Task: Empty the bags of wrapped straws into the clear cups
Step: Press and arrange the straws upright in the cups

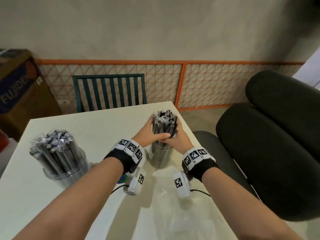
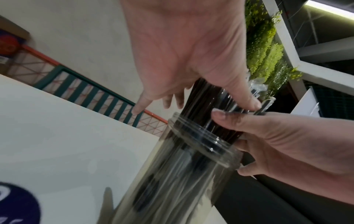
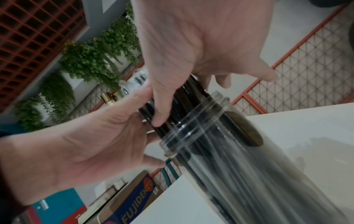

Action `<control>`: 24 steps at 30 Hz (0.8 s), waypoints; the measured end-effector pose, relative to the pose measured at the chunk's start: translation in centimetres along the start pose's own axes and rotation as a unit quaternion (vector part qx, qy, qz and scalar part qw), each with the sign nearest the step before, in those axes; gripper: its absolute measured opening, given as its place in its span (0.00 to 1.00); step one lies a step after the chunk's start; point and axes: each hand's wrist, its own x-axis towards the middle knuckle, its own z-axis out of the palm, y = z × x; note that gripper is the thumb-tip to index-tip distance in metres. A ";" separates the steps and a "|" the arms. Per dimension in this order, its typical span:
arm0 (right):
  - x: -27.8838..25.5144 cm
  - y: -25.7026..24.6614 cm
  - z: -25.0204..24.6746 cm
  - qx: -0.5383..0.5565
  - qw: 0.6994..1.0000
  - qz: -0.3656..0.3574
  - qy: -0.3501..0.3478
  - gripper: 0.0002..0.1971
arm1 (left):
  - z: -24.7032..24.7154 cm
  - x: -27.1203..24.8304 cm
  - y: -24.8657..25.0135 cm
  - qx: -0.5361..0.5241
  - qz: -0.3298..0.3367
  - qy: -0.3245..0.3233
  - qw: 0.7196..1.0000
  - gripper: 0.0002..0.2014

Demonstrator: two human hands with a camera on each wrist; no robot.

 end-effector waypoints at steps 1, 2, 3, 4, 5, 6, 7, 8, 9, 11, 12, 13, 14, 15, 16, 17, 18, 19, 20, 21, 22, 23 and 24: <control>-0.8 -1.1 -0.5 -0.013 1.000 -0.009 0.011 0.54 | -0.2 0.4 0.0 0.009 0.011 0.001 1.000 0.39; -1.0 -1.7 -0.9 -0.022 0.999 -0.021 0.018 0.46 | -0.5 0.8 0.1 0.020 0.025 0.001 0.999 0.35; -1.1 -2.2 -1.6 -0.023 0.999 -0.036 0.011 0.39 | -0.9 1.0 0.3 0.024 0.035 -0.003 0.999 0.31; -1.1 -2.7 -2.5 -0.018 0.998 -0.053 -0.005 0.34 | -1.4 1.1 0.7 0.026 0.043 -0.010 0.999 0.29; -1.2 -3.2 -3.4 -0.018 0.997 -0.070 -0.030 0.32 | -2.0 1.1 1.1 0.032 0.046 -0.020 0.998 0.28; -1.1 -3.8 -4.3 -0.025 0.994 -0.089 -0.062 0.31 | -2.6 1.1 1.6 0.045 0.048 -0.035 0.997 0.28; -1.0 -4.2 -5.2 -0.044 0.989 -0.103 -0.098 0.31 | -3.1 1.1 2.0 0.060 0.050 -0.054 0.995 0.29; -0.7 -4.4 -5.7 -0.069 0.982 -0.113 -0.136 0.33 | -3.5 1.2 2.1 0.070 0.050 -0.079 0.993 0.30; -0.4 -4.5 -6.1 -0.090 0.973 -0.119 -0.174 0.36 | -3.7 1.3 2.1 0.076 0.048 -0.108 0.990 0.31; -0.1 -4.3 -6.1 -0.084 0.958 -0.134 -0.237 0.45 | -3.5 1.4 1.6 0.076 0.032 -0.163 0.983 0.39; 0.1 -4.1 -5.8 -0.069 0.955 -0.140 -0.253 0.48 | -3.1 1.3 1.3 0.066 0.023 -0.181 0.981 0.43; 0.2 -3.8 -5.4 -0.056 0.954 -0.143 -0.258 0.51 | -2.7 1.3 0.8 0.044 0.016 -0.190 0.981 0.46; 0.2 -3.5 -4.9 -0.046 0.956 -0.144 -0.252 0.53 | -2.2 1.3 0.3 0.015 0.016 -0.192 0.981 0.47; 0.1 -3.2 -4.4 -0.036 0.960 -0.143 -0.237 0.55 | -1.7 1.4 -0.3 -0.016 0.018 -0.183 0.983 0.48; 0.1 -2.9 -3.9 -0.030 0.967 -0.140 -0.213 0.56 | -1.2 1.4 -0.7 -0.038 0.015 -0.165 0.985 0.48; 0.0 -2.6 -3.3 -0.032 0.973 -0.137 -0.182 0.55 | -0.9 1.4 -0.8 -0.050 0.015 -0.140 0.989 0.46; 0.0 -2.4 -2.9 -0.041 0.980 -0.131 -0.147 0.52 | -0.8 1.4 -0.8 -0.047 0.015 -0.111 0.993 0.42; 0.0 -2.4 -2.7 -0.049 0.985 -0.119 -0.114 0.47 | -0.7 1.4 -0.6 -0.033 0.020 -0.081 0.996 0.38; -0.1 -2.7 -2.9 -0.051 0.989 -0.106 -0.090 0.40 | -0.9 1.4 -0.2 -0.013 0.027 -0.052 0.998 0.34; -0.1 -3.0 -3.3 -0.040 0.991 -0.101 -0.079 0.34 | -1.2 1.4 0.3 0.001 0.037 -0.034 0.999 0.30; 0.1 -3.4 -3.9 -0.023 0.991 -0.101 -0.082 0.30 | -1.7 1.3 0.9 0.010 0.051 -0.028 0.998 0.27; 0.3 -3.9 -4.6 -0.011 0.990 -0.101 -0.098 0.29 | -2.2 1.3 1.5 0.020 0.063 -0.032 0.997 0.25; 0.5 -4.3 -5.4 -0.017 0.987 -0.100 -0.123 0.29 | -2.6 1.1 2.1 0.032 0.069 -0.042 0.996 0.25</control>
